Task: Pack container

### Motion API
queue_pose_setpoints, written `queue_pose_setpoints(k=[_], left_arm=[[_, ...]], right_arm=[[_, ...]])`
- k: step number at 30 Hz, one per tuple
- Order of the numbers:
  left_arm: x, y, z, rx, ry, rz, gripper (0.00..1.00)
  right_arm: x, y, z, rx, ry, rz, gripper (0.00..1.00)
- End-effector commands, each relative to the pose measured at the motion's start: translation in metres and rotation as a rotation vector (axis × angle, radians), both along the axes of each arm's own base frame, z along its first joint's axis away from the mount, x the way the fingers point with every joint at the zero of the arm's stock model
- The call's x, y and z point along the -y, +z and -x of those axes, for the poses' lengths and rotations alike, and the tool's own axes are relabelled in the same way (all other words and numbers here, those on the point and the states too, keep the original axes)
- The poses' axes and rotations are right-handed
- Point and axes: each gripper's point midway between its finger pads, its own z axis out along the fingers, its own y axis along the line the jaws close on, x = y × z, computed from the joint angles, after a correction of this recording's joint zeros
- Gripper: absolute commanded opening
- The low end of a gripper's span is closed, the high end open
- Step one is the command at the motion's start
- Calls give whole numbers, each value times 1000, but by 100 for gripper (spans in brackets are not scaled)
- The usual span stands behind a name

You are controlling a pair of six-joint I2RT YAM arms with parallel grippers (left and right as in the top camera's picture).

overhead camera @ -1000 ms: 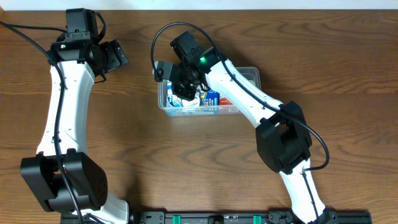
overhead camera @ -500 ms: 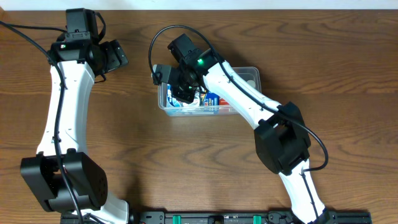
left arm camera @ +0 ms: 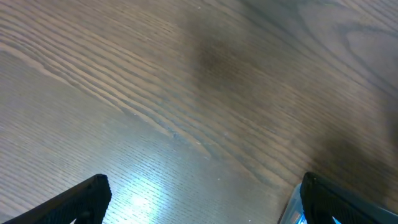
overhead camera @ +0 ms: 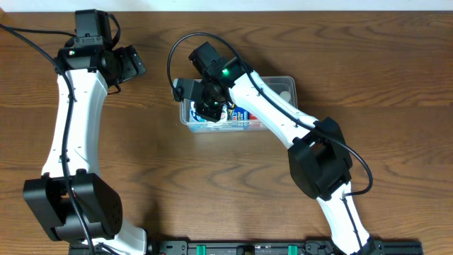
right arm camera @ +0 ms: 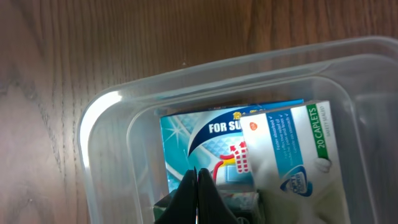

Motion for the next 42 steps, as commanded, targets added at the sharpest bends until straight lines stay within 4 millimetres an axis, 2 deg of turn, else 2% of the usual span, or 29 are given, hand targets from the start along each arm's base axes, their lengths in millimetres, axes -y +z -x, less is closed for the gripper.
queue_pose_setpoints(k=[1, 13, 18, 30, 35, 42], left_arm=[[-2, -1, -1, -2, 7, -3, 98], [-2, -1, -1, -2, 7, -3, 98], [-2, -1, -1, -2, 7, -3, 98], [-2, -1, -1, -2, 7, -3, 98], [-2, -1, -1, -2, 7, -3, 98], [-2, -1, -1, -2, 7, -3, 98]], right_arm=[[-6, 4, 4, 16, 31, -5, 1], [-5, -16, 3, -1, 36, 24, 1], [4, -19, -7, 49, 10, 81, 1], [8, -21, -7, 54, 6, 106, 1], [15, -24, -2, 39, 27, 135, 1], [30, -28, -6, 66, 6, 215, 1]])
